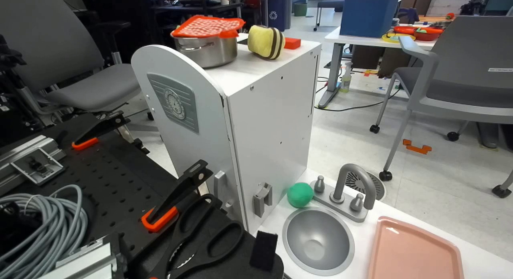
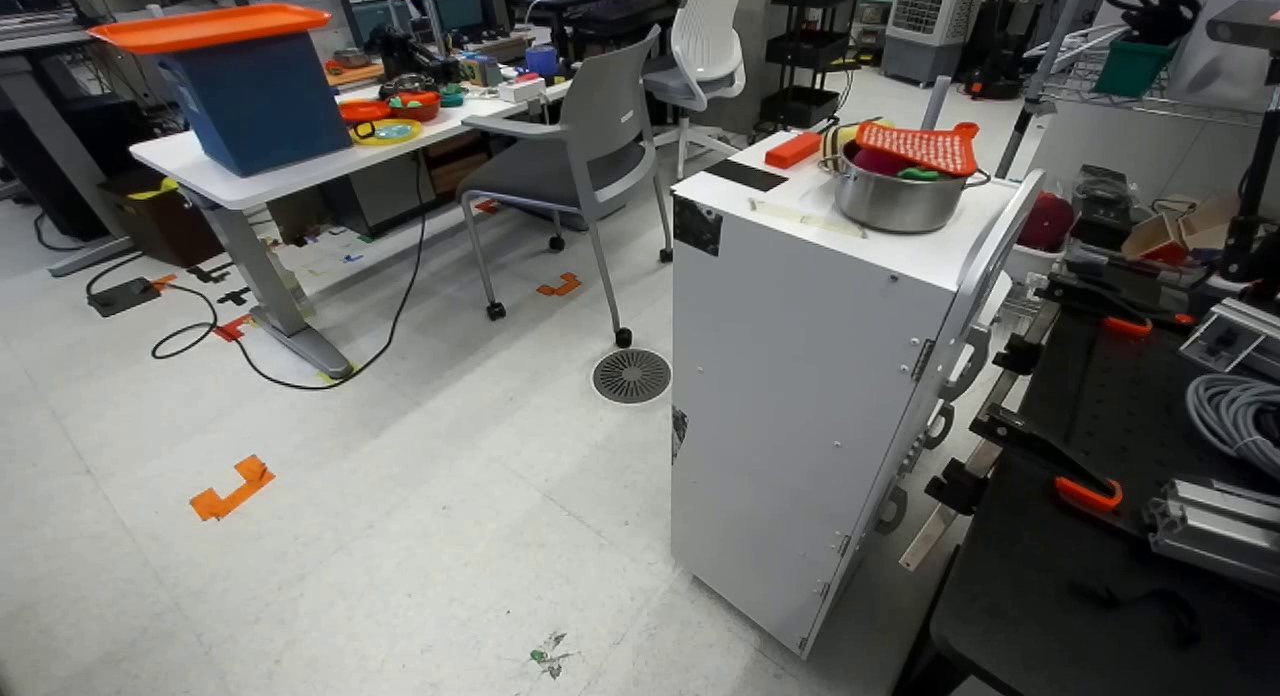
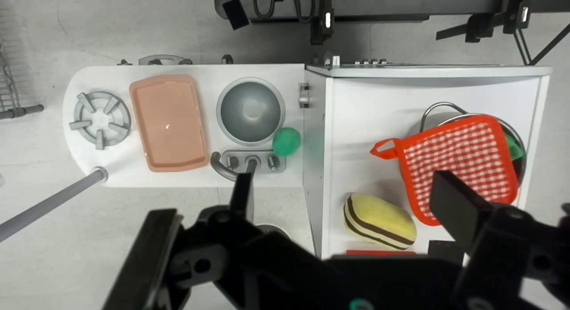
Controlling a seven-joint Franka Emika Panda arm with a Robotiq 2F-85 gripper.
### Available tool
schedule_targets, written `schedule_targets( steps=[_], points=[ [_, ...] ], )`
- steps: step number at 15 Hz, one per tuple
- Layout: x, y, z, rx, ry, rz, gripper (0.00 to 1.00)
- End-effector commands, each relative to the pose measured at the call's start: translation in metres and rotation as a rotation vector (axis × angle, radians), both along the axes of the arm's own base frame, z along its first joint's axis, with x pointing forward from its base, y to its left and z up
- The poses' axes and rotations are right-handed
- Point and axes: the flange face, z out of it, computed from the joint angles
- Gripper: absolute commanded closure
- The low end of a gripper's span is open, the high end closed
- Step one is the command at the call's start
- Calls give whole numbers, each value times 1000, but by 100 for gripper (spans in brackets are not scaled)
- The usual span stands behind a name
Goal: Remove the black and yellow sponge from the top of the counter and put it in the sink
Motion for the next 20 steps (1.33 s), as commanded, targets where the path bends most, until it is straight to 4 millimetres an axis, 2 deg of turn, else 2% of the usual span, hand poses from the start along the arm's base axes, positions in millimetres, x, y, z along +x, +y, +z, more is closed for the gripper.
schedule_targets(
  steps=[1, 10, 13, 20],
  points=[
    [-2, 5, -6, -27, -46, 50, 0],
    [3, 13, -37, -129, -117, 146, 0],
    [9, 15, -40, -156, -130, 152, 0],
    [37, 25, -35, -149, -139, 103, 0]
  ],
)
